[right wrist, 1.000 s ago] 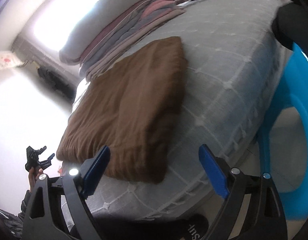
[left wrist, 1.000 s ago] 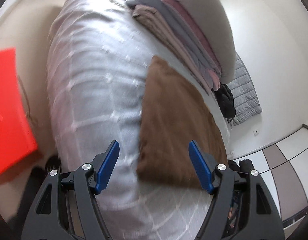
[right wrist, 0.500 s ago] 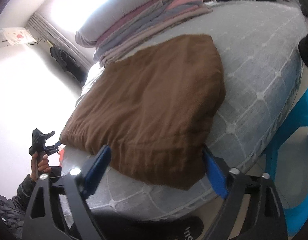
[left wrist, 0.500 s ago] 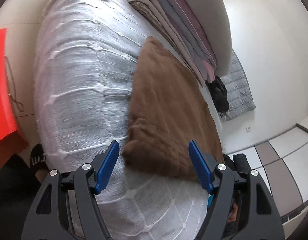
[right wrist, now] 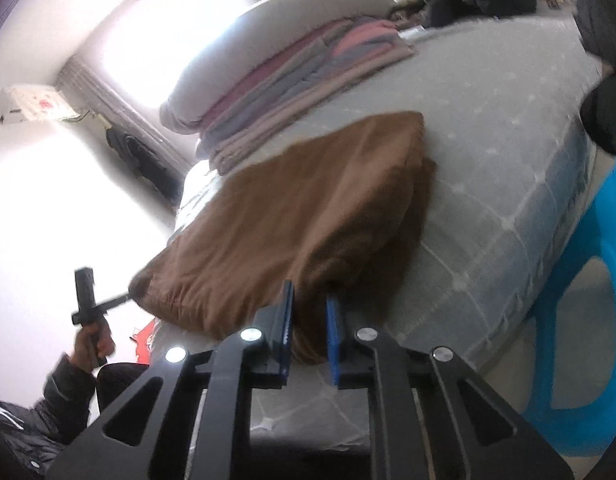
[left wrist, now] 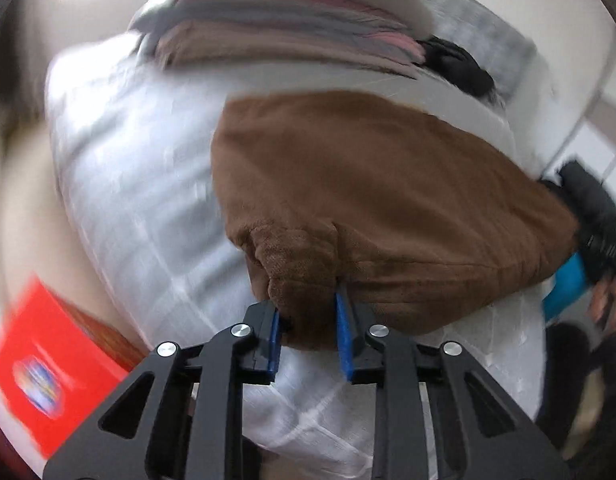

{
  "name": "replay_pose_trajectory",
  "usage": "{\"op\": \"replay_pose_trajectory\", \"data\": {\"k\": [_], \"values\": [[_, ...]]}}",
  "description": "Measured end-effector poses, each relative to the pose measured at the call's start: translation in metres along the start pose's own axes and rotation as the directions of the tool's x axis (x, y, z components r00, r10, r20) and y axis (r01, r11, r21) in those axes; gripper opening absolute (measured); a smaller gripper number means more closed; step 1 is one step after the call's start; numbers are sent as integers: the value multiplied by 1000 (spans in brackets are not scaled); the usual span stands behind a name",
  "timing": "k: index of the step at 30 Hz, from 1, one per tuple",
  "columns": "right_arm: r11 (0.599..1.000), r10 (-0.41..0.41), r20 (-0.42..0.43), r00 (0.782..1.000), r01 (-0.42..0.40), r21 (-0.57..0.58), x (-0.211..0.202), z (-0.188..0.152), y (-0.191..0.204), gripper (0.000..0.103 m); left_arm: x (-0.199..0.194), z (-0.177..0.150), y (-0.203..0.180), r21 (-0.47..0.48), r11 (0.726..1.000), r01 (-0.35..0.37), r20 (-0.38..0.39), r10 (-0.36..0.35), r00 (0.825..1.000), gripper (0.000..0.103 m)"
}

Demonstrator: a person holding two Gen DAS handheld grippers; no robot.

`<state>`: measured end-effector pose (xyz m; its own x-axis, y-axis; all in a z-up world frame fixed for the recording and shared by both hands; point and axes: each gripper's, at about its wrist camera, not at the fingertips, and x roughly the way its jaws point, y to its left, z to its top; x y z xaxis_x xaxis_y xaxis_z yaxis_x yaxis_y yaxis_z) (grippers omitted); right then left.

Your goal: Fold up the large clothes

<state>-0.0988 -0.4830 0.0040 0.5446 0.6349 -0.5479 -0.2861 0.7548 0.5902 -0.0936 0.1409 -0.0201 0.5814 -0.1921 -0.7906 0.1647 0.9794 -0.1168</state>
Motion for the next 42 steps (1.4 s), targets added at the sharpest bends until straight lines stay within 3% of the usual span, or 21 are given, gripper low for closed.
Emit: {"op": "replay_pose_trajectory", "data": {"k": [2,4,6,8,10,12,15,18,21,24,25,26,30,32,34,35,36,37,38,40,42], "values": [[999,-36,-21,999,36,-17,1,-3,2,15,-6,11,-15,99,994,-53,1,53,999,21],[996,-84,-51,995,84,-8,6,-13,-10,15,3,7,-27,216,971,-106,-62,122,991,21],[992,-122,-96,988,125,26,13,-28,-29,15,22,-10,-23,238,967,-95,-148,133,980,22],[989,-122,-119,985,130,64,18,-41,-44,15,29,-28,-5,133,991,-24,-193,50,980,28],[986,-155,-106,982,160,48,15,-42,-39,19,16,-37,22,-44,997,57,-141,-63,988,33],[978,-201,-77,977,204,31,7,-37,-31,23,-3,-46,51,-209,971,119,-58,-134,989,33],[977,-214,39,976,213,33,-16,-26,-17,37,-28,-52,71,-303,940,155,46,-148,988,34],[994,-111,122,986,111,5,-25,-16,4,55,-45,-46,62,-315,909,273,182,-225,957,39],[990,-137,-9,991,137,-30,15,-19,13,59,-37,-42,43,-283,898,337,210,-285,935,45],[977,-207,-138,969,211,15,50,-35,-13,59,-5,-36,21,-276,905,323,155,-290,944,46],[978,-189,-153,970,200,60,55,-41,-23,59,13,-39,20,-290,915,281,99,-263,960,46],[979,-178,-139,974,190,78,52,-41,-25,59,29,-43,20,-300,920,253,49,-250,967,46],[990,-135,-37,990,137,39,23,-26,2,59,26,-47,25,-338,896,289,78,-280,957,46],[988,-154,27,988,155,-23,14,-11,19,70,15,-43,25,-343,887,309,109,-289,951,46],[983,-181,30,983,182,-27,23,-1,21,80,7,-37,21,-318,898,304,125,-278,953,50],[972,-237,-19,971,237,-6,37,2,13,80,10,-35,18,-306,917,256,95,-238,967,53],[951,-305,-116,945,308,10,59,0,0,80,13,-36,16,-298,927,227,67,-217,974,54],[941,-329,-179,927,337,16,73,-4,-11,80,22,-37,14,-288,934,212,23,-215,976,53],[941,-320,-212,924,336,45,83,-10,-21,80,26,-38,15,-286,935,210,8,-217,976,53],[952,-279,-150,948,294,89,73,-10,-18,80,20,-37,21,-319,917,240,37,-241,970,54],[966,-243,-56,968,247,80,59,-1,-6,80,11,-27,24,-342,884,319,102,-303,948,54]]}}
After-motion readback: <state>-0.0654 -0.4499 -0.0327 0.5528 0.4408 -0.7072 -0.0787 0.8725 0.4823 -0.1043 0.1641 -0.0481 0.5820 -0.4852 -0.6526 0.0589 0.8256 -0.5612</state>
